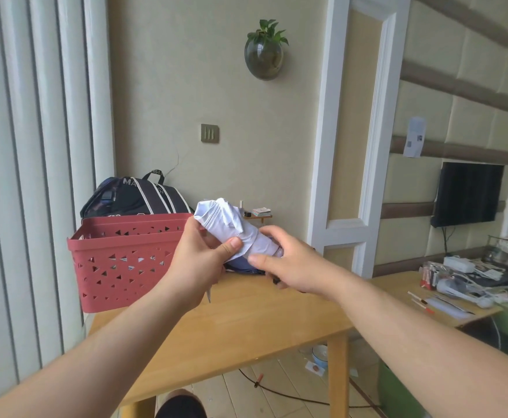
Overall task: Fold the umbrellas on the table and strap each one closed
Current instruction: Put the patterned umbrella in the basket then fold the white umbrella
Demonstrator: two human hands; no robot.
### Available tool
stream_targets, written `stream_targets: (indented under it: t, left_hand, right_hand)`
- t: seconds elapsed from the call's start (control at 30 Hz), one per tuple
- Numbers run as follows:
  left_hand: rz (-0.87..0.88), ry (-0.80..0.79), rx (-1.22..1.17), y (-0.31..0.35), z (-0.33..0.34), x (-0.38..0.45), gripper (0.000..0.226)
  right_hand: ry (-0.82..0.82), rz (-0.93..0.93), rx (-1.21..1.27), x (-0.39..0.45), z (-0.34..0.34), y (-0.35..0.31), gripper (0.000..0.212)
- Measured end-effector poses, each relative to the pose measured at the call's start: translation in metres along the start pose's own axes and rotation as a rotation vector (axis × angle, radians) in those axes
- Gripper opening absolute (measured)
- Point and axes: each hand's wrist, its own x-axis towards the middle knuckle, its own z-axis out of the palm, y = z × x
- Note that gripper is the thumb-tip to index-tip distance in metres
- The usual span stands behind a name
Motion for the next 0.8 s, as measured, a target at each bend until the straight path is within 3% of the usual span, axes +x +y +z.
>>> stream_targets:
  t: [0.13,0.27,0.43,0.6,0.7,0.8]
  left_hand:
    - [-0.038,0.058,0.049,0.002,0.005,0.000,0.046]
    - [-0.050,-0.037,0.036,0.000,0.003,-0.003,0.040]
    - [-0.032,-0.305,0.022,0.003,-0.003,-0.008,0.041]
    - [0.023,-0.482,0.045,0.010,-0.009,-0.005,0.046]
    - [-0.001,-0.471,0.017,0.013,-0.011,0.002,0.048]
    - [-0.063,-0.256,0.223,0.013,-0.014,0.008,0.031]
  right_hand:
    - [0.126,-0.200,-0.237,0.000,0.013,0.009,0.055]
    - [0.107,-0.146,-0.167,0.002,0.011,0.017,0.056]
    - [-0.248,0.033,0.287,0.002,0.006,0.020,0.052]
    - [-0.581,0.113,0.358,-0.003,-0.004,0.010,0.040]
    - [-0.399,0.087,0.357,-0.003,0.003,0.005,0.028]
    - [-0.001,0.094,0.132,0.007,0.007,0.005,0.023]
